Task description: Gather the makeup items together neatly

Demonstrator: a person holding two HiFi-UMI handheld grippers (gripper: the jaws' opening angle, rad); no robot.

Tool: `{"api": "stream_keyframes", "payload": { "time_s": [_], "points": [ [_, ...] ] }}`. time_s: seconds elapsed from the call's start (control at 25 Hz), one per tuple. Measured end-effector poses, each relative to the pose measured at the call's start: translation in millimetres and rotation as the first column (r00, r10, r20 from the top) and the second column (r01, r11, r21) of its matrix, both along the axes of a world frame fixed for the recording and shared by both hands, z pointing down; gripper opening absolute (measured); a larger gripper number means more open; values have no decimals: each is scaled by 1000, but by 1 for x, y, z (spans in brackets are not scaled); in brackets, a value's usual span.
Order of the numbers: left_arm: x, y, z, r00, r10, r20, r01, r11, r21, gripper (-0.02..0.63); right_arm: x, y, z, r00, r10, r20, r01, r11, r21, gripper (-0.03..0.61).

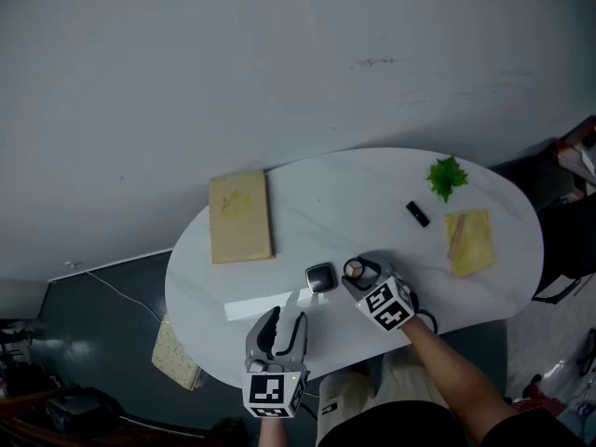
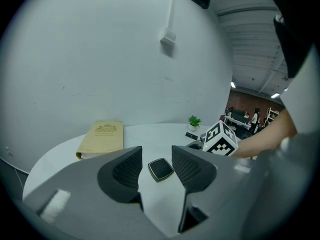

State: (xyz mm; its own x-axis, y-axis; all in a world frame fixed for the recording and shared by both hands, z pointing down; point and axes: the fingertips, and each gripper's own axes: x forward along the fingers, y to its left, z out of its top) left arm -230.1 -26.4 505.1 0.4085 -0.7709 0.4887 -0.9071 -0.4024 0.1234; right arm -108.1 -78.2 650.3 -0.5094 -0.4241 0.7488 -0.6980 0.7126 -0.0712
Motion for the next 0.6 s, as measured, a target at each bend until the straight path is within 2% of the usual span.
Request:
{"api": "stream_keyframes", "payload": {
  "time_s": [0.2,0.36,0.6],
  "points": [
    [2,2,-2,1000,12,-2,-12,1000,9,183,6,4,-2,1000,27,17,-27,1000,0,225],
    [4,3,-5,1000,23,1,-23,1000,20,183,12,3,-23,997,53,50,-54,998,28,225],
    [15,2,-20,999,35,-8,-35,998,44,183,45,3,-48,990,126,57,-129,990,56,224]
  ]
}}
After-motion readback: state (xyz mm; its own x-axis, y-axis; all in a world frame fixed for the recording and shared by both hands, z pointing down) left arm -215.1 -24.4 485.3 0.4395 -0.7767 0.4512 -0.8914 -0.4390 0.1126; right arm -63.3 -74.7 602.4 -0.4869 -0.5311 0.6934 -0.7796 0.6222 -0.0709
